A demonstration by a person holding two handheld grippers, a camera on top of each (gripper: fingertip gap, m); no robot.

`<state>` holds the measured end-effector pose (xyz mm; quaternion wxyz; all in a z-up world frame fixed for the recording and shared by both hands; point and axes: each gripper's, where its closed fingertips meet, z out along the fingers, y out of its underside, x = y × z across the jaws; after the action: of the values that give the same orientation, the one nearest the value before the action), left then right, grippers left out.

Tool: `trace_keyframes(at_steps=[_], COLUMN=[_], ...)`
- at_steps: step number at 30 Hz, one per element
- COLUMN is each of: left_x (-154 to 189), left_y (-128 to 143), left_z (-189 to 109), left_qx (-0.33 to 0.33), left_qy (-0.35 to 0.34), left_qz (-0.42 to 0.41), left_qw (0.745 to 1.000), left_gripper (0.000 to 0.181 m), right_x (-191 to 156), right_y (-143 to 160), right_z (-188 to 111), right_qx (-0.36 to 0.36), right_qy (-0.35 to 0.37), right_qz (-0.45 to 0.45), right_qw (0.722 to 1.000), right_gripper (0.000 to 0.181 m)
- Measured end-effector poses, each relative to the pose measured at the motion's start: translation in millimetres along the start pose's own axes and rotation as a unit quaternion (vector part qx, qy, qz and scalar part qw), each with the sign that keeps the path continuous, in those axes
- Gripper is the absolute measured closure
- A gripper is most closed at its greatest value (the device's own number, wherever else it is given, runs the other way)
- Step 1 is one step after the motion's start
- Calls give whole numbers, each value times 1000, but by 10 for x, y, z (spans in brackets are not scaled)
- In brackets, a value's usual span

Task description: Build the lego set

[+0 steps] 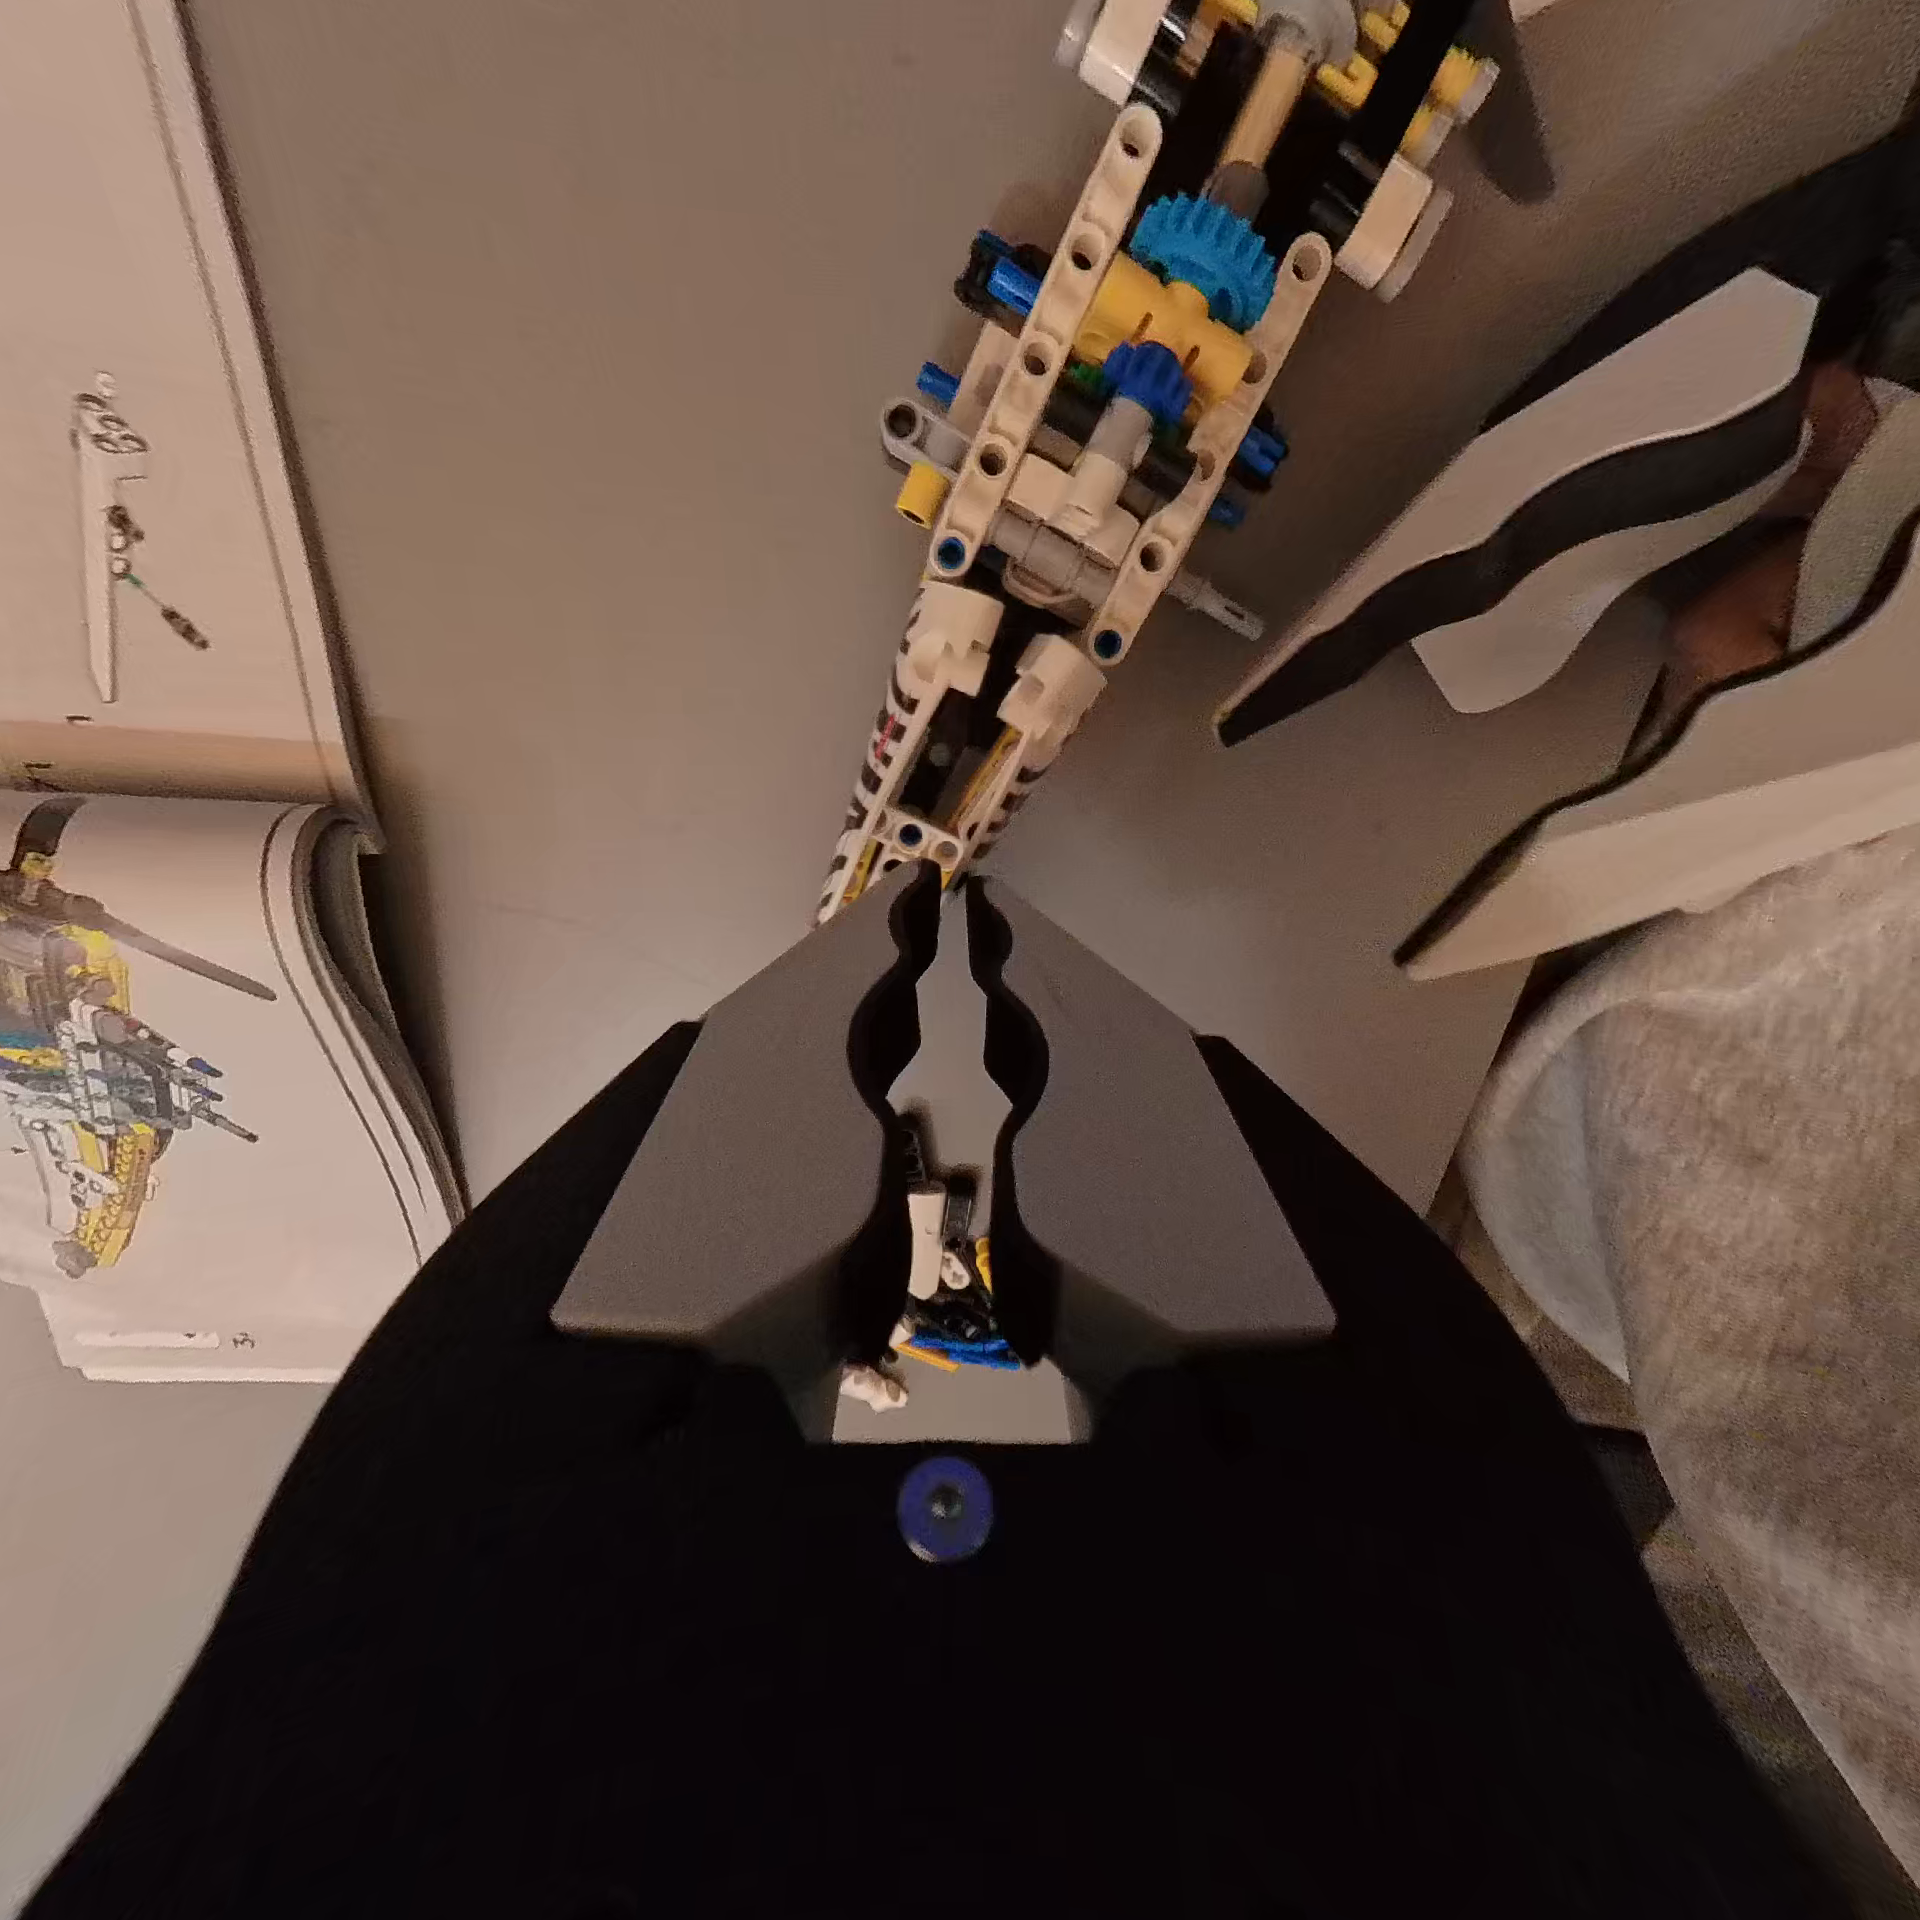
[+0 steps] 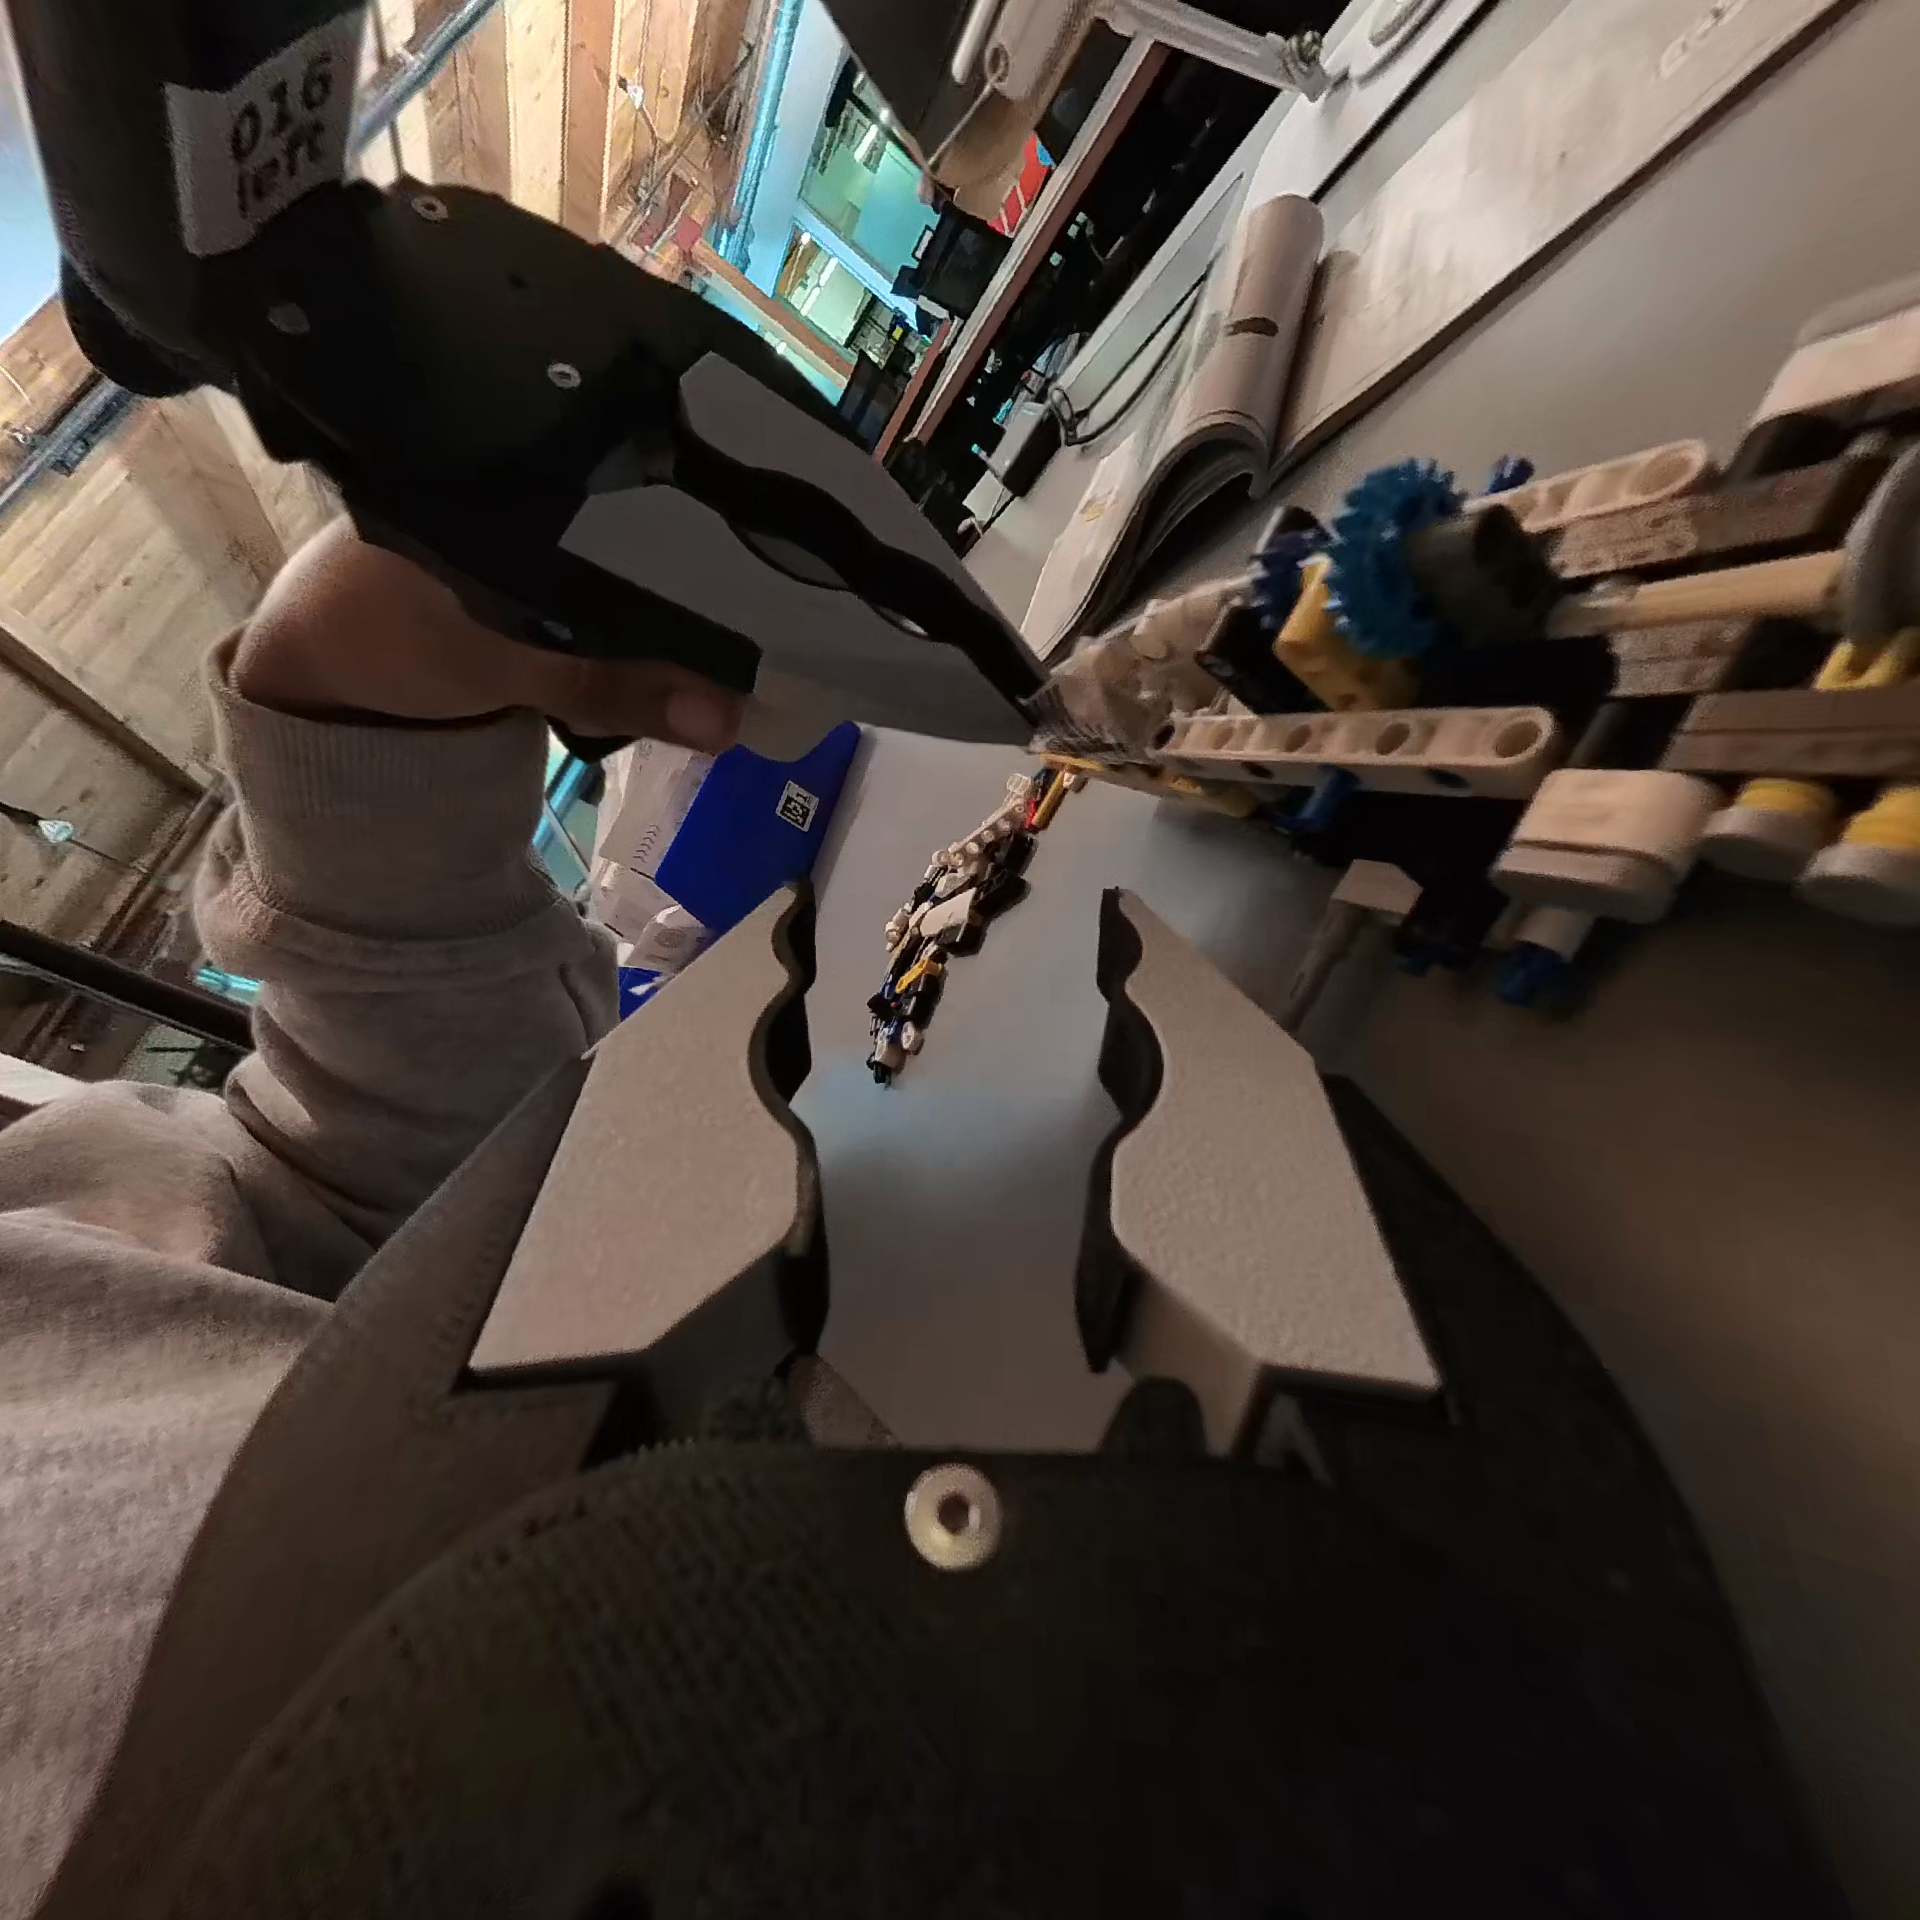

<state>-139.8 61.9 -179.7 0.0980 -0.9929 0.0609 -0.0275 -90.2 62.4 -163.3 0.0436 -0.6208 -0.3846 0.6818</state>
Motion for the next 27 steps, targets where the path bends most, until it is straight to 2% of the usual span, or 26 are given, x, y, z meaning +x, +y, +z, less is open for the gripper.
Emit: trace_keyframes(at_steps=[5,10,17,19,23,27], left_x=[-27,-22,-38,-37,-38,-32], left_y=[-7,2,4,-1,-7,-9], left_z=[29,14,4,6,11,-6], left_qx=[31,59,90,97,109,125], left_qy=[-1,-5,-20,-20,-24,-28], left_qz=[-13,-17,-23,-26,-30,-35], left_qw=[999,998,995,995,993,991], left_gripper=[176,176,176,176,175,176], right_x=[-187,-316,-343,-372,-396,-407], right_y=[-92,-197,-351,-450,-604,-743], right_z=[-60,-125,-163,-185,-181,-131], right_qx=[13,25,21,16,-28,-73], right_qy=[-7,7,22,25,42,53], right_qz=[-84,-199,-277,-313,-409,-486], right_qw=[996,980,960,949,911,869], right_gripper=[129,128,124,124,140,130])
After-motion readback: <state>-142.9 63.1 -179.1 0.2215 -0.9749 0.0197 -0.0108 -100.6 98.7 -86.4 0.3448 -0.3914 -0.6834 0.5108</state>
